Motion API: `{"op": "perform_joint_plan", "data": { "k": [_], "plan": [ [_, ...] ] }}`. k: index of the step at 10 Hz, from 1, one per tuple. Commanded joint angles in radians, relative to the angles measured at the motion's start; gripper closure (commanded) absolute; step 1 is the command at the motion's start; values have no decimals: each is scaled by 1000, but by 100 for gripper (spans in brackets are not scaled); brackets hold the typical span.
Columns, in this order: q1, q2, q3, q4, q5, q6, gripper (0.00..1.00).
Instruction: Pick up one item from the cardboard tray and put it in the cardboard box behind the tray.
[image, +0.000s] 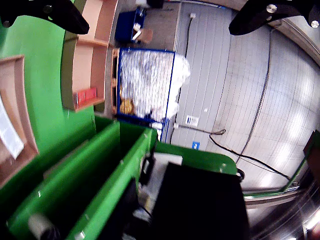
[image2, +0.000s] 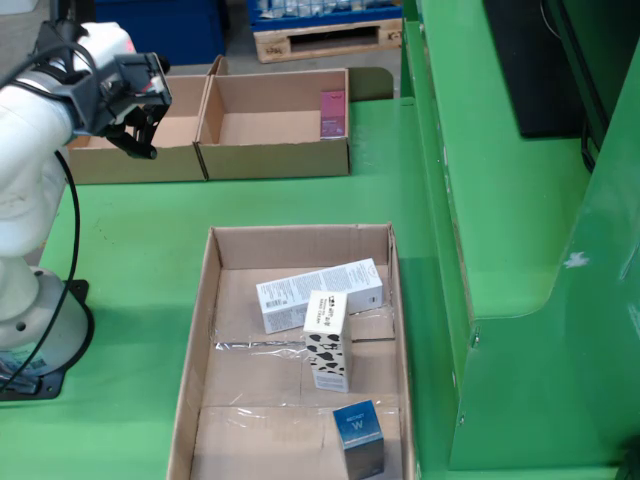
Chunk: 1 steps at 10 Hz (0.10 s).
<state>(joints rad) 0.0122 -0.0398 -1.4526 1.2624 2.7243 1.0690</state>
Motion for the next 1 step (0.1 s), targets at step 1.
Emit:
{"op": "perform_joint_plan", "data": {
  "k": [1],
  "plan": [
    [-7, 16, -127, 10, 198, 4, 0]
  ]
}}
